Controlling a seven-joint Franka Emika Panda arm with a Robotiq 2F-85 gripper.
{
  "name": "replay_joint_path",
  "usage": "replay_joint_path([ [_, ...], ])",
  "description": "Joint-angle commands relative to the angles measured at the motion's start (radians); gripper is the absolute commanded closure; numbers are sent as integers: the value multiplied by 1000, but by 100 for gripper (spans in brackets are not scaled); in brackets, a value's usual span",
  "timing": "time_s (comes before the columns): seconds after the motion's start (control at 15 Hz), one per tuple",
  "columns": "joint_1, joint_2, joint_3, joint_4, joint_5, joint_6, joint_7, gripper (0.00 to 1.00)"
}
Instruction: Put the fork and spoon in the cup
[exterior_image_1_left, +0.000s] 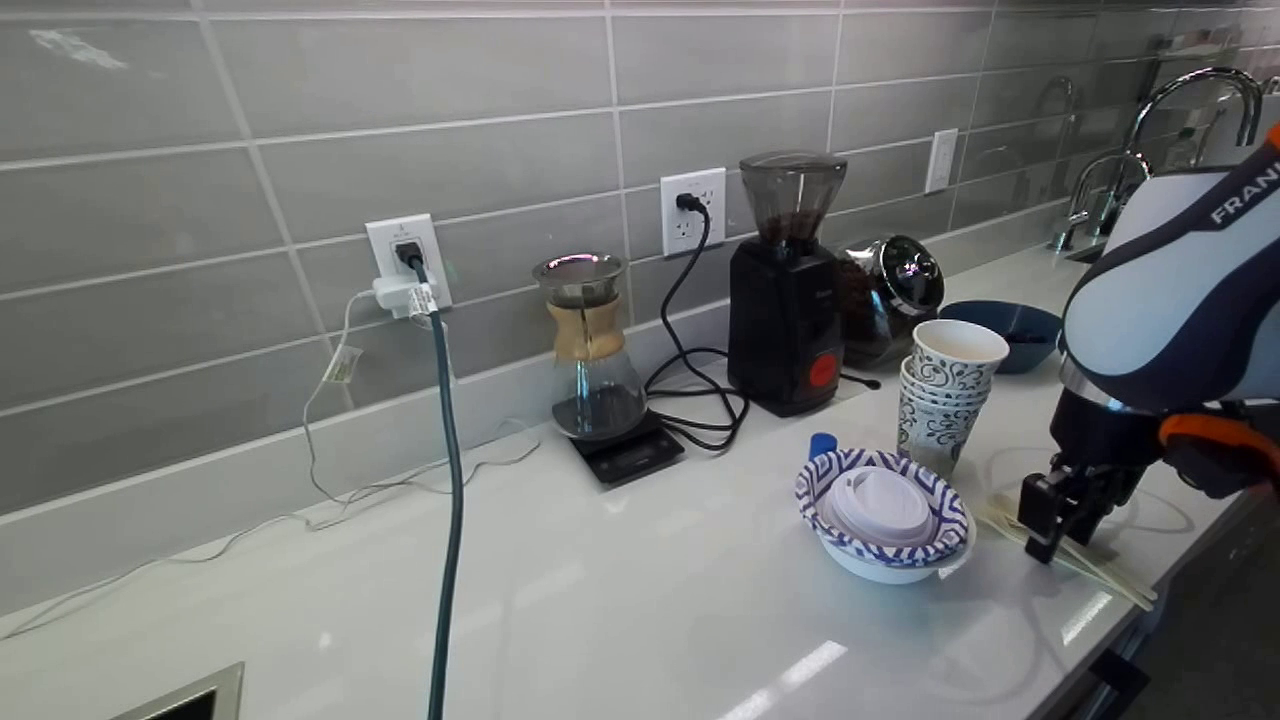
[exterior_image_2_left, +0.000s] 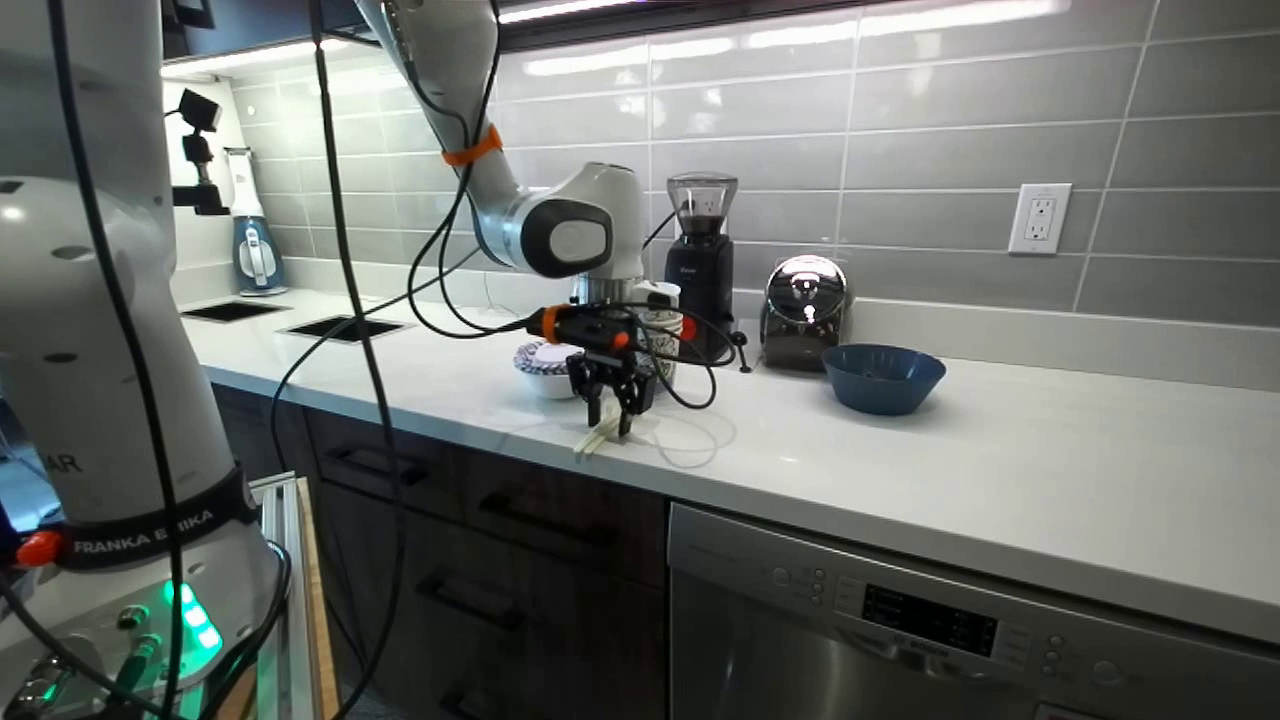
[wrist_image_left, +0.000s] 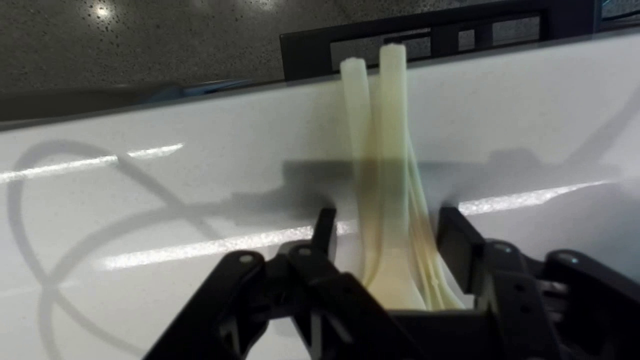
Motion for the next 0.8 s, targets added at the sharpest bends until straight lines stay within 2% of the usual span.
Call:
replay_joint_path([
  [0.0, -20, 22, 24, 36, -2, -40, 0, 77],
  [0.2, -17, 12, 31, 43, 3, -54, 3, 98],
  [0.27, -16, 9, 35, 46, 5, -60, 4, 99],
  [0.4, -13, 3, 45, 46, 7, -59, 5, 95],
  [0.73, -33, -40, 69, 38, 71, -72, -19, 95],
])
